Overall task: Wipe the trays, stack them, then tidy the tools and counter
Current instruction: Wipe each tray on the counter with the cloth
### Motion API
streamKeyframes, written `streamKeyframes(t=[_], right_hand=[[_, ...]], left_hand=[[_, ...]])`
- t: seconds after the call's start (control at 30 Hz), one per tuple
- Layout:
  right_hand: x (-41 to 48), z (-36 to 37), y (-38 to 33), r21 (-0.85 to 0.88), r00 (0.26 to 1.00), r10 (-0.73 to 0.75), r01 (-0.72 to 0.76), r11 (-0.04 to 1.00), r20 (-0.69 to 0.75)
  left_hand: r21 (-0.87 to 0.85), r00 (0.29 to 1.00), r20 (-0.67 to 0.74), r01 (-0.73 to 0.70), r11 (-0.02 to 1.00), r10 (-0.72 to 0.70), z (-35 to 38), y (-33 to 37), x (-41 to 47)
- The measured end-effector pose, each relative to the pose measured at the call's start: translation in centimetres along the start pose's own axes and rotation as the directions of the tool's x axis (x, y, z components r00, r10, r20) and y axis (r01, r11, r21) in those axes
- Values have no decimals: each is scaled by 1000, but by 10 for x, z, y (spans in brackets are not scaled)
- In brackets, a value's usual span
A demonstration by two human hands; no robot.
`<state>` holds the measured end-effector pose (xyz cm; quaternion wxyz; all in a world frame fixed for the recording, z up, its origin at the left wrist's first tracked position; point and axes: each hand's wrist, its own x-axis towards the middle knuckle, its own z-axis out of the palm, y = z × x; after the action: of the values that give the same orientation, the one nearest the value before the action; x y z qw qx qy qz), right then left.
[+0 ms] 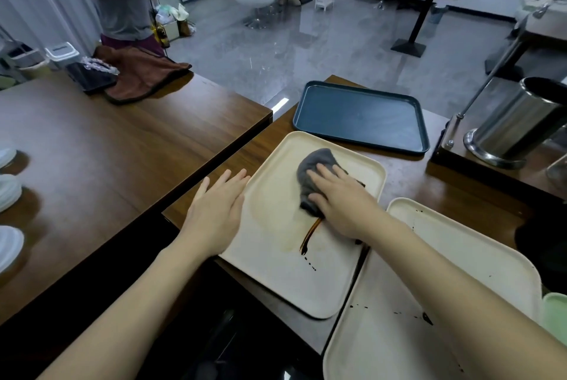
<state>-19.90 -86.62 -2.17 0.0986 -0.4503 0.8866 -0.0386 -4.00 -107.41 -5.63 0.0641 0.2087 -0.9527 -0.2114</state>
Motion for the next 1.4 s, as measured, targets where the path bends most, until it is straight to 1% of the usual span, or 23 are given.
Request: streamKeyframes(t=[0.1,0.17,0.3,0.4,0.5,0.57,0.6,0.7,0.77,0.83,0.97,1.1,1.2,1.27,1.3,1.4], right_hand=[[-1,1,-1,-25,1000,18,-18,1000,-6],[-14,8,-15,-56,999,-18,20,998,32],[-53,24,-43,-74,980,-132,144,987,152],[-70,33,-55,-40,970,-163,172,984,178],[-73,33,-56,-33,970,-173,181,983,169],[-65,29,-44,-48,978,-144,153,987,153],[-59,26,-35,-55,984,-109,118,992,139],[-36,12,-6,-37,993,54,-51,998,107],[-27,13,2,-52,990,93,-88,995,101],[-34,24,-5,-76,990,61,-52,996,130],[-70,41,-38,-81,971,-87,107,991,221],[-82,29,-47,-34,977,-96,105,994,191],[-79,21,-46,7,976,-101,101,995,193],[-80,16,-44,54,979,-119,112,992,166],[-81,14,-41,79,979,-130,118,990,158],[-76,2,-32,132,975,-160,141,981,154]], left_hand=[[1,1000,-27,11,1000,-11,2,1,-1],[10,999,-42,18,1000,-17,3,3,0],[-1,999,-44,9,1000,-9,4,1,0],[2,999,-33,-1,1000,1,3,0,0],[6,1000,-17,-4,1000,4,1,0,0],[13,1000,-8,-12,1000,13,0,1,0],[13,1000,-5,-13,1000,13,-1,1,0],[-4,1000,-10,-10,1000,10,-1,2,-2],[-15,1000,-24,-2,1000,2,0,3,-3],[-24,999,-36,7,1000,-8,1,3,-2],[-10,999,-48,11,1000,-11,2,3,-2],[-38,999,-37,7,999,-8,-4,7,-6],[-66,997,52,-62,996,65,-12,7,-17],[-12,986,117,-114,993,115,-13,-1,-29],[23,984,128,-129,991,125,-12,-5,-35],[55,988,87,-130,990,125,-11,-11,-47]])
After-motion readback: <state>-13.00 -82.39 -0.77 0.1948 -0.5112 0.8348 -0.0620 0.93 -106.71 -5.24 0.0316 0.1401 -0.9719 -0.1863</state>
